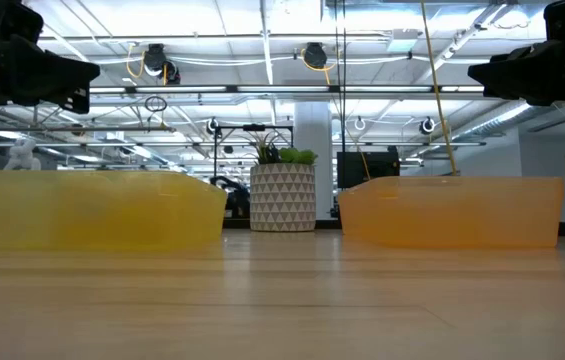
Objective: Pick and place medicine bottles into bin by pill shape (circle, oval)
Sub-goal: Return to Home Position
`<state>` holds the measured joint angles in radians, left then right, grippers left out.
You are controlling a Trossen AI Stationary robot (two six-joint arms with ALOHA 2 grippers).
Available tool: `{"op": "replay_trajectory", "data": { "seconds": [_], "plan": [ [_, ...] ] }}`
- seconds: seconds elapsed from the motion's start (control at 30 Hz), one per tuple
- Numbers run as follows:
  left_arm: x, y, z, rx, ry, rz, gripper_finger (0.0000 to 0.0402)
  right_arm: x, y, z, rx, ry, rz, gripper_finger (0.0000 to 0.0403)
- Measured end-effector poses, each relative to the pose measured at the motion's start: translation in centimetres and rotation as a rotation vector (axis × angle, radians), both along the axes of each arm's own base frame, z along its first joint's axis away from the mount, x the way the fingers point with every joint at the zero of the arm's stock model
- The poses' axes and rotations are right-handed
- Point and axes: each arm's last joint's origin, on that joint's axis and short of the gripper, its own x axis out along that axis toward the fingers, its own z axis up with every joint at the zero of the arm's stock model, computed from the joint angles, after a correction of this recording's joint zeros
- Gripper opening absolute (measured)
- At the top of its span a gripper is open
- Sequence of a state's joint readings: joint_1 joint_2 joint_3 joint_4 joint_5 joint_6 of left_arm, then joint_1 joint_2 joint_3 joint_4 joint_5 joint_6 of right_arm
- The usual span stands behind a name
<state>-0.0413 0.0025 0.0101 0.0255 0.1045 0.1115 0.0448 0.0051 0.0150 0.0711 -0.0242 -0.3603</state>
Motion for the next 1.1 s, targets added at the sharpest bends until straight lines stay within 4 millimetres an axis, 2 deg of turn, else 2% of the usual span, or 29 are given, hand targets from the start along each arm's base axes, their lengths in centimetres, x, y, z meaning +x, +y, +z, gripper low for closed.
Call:
{"op": "replay_trajectory", "data": {
  "seconds": [0.43,1.1],
  "plan": [
    [0.03,0.25,-0.01,0.064,-0.005,0.089,0.0019,0.00,0.00,-0.01,0.000,0.000,0.000,0.0000],
    [0.03,0.26,0.00,0.057,-0.006,0.092,0.0021,0.00,0.00,-0.01,0.000,0.000,0.000,0.0000]
  ]
}}
